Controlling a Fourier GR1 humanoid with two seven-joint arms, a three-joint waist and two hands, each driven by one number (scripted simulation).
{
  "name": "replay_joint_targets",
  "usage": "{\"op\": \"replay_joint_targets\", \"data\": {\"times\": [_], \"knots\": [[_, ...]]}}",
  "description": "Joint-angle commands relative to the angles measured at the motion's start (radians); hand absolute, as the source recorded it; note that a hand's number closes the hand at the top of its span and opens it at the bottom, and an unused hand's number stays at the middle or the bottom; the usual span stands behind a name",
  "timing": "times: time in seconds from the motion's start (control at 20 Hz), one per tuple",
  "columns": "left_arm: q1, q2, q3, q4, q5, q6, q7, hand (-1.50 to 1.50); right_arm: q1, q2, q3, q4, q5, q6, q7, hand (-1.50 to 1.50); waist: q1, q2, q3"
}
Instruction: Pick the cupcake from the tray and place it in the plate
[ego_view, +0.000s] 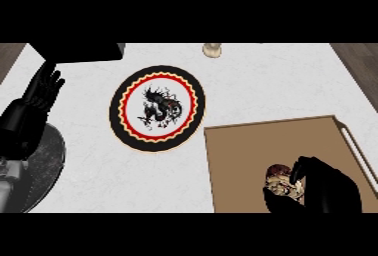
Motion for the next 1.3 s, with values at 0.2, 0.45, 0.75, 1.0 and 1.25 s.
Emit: {"op": "replay_joint_targets", "data": {"times": [0.2, 0.45, 0.75, 1.0, 1.25], "knots": [[-0.037, -0.005, -0.017, 0.014, 0.002, -0.026, 0.004, 0.00, -0.065, 0.313, 0.212, -0.225, 0.408, 0.009, 0.210, 1.50, 0.042, 0.016, 0.002], [-0.068, -0.029, -0.036, 0.014, 0.004, -0.036, 0.006, 0.00, -0.258, 0.474, 0.265, -0.040, 0.519, 0.065, 0.266, 1.50, 0.088, 0.031, 0.004], [-0.100, -0.039, -0.040, 0.040, -0.015, -0.034, -0.001, 0.00, -0.448, 0.479, 0.191, 0.069, 0.387, 0.055, 0.298, 1.50, 0.101, 0.037, 0.004], [-0.147, -0.049, -0.055, 0.033, -0.004, -0.043, 0.037, 0.00, -0.606, 0.480, 0.074, 0.244, 0.265, -0.057, 0.275, 1.50, 0.128, 0.046, 0.005], [-0.117, -0.049, -0.056, 0.047, -0.016, -0.061, -0.023, 0.00, -0.716, 0.481, -0.034, 0.434, 0.164, -0.160, 0.228, 1.50, 0.147, 0.049, 0.005]]}}
